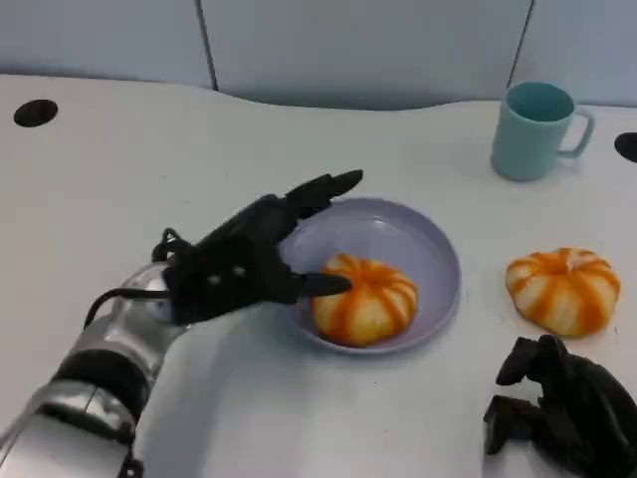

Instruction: Grasp the bread from the table and place it into the plate.

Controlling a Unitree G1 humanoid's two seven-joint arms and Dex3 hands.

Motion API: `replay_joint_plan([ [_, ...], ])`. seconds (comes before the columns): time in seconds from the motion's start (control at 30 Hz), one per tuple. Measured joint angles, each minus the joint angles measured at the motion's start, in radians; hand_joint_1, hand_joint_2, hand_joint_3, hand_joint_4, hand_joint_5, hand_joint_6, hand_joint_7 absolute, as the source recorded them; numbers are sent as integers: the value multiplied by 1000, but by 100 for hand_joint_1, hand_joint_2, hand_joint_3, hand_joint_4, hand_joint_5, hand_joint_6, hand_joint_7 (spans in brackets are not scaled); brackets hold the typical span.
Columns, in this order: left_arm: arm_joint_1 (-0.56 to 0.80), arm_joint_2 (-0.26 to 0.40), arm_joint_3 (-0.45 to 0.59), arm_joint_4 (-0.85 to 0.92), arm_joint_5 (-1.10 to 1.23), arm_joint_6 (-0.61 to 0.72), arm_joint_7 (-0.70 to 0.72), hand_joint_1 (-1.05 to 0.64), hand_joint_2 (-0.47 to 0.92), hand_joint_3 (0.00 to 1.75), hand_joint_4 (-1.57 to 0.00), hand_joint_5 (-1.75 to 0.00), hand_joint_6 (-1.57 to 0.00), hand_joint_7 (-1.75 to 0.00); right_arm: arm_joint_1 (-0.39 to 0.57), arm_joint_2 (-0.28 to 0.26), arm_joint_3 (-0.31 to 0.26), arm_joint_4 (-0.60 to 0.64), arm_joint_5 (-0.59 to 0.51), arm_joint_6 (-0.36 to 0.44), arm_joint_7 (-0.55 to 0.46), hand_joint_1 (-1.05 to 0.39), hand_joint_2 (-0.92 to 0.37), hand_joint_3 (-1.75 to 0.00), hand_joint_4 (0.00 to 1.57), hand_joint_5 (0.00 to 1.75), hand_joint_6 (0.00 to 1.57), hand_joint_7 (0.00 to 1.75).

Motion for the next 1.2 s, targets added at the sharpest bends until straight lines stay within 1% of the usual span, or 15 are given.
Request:
replay_joint_plan([
  [0.13,79,-34,124,-62,-187,-2,-145,-84,92,27,-29,-16,-13,-6,-2,0,0,0,0,3,-7,-45,-92,-45,125,116,113,108],
  [0.2,122,-56,171,-109,-262,1,-190,-83,92,28,-31,-18,-15,-6,-4,0,1,2,0,2,-6,-45,-92,-45,125,116,113,108],
  [0.23,139,-62,185,-127,-285,3,-207,-78,92,30,-41,-24,-23,-9,-4,0,1,3,0,2,-6,-46,-92,-45,125,116,113,108],
  [0.3,180,-70,211,-175,-331,9,-236,-72,92,31,-49,-29,-30,-11,-8,1,2,8,0,0,-5,-46,-92,-44,125,116,113,108],
  [0.37,222,-80,233,-225,-368,17,-255,-66,92,27,-59,-35,-40,-14,-12,1,1,12,1,0,-6,-45,-92,-44,124,116,112,108],
  [0.57,344,-137,292,-378,-496,157,-270,-61,92,23,-65,-40,-49,-14,-13,2,1,19,1,-12,-3,-45,-92,-46,125,116,112,108],
  [0.6,353,-140,295,-394,-500,171,-270,-49,92,28,-75,-62,-67,-26,-13,2,1,21,0,-16,-2,-45,-92,-45,125,114,115,105],
  [0.63,376,-155,306,-444,-532,214,-265,-44,92,31,-76,-77,-72,-32,-15,4,3,22,0,-16,-1,-45,-92,-44,126,112,116,102],
  [0.67,410,-175,322,-509,-575,267,-247,-39,92,35,-74,-94,-74,-44,-13,5,3,23,1,-18,1,-46,-92,-43,128,111,118,101],
  [0.73,507,-225,352,-651,-654,387,-179,-33,92,35,-73,-110,-71,-65,-14,7,2,23,3,-16,1,-46,-92,-44,129,111,119,100],
  [0.83,643,-245,351,-785,-677,514,-121,-30,92,32,-73,-122,-70,-78,-15,10,2,18,3,-8,-12,-46,-92,-44,130,111,118,101],
  [0.87,675,-245,350,-817,-675,540,-106,-30,91,36,-71,-131,-67,-88,-15,11,2,17,3,-4,-16,-45,-92,-44,129,111,118,101],
  [0.93,720,-239,347,-872,-663,571,-85,-31,91,38,-70,-136,-65,-96,-15,13,3,15,3,1,-18,-45,-92,-44,128,111,117,101],
  [1.0,741,-230,346,-909,-646,589,-77,-34,92,38,-67,-151,-61,-118,-12,17,5,11,3,7,-21,-46,-92,-44,128,112,116,105],
  [1.2,814,-223,338,-955,-635,641,-58,-32,91,44,-66,-160,-52,-141,3,18,13,-15,2,22,-24,-45,-92,-48,127,114,113,109],
])
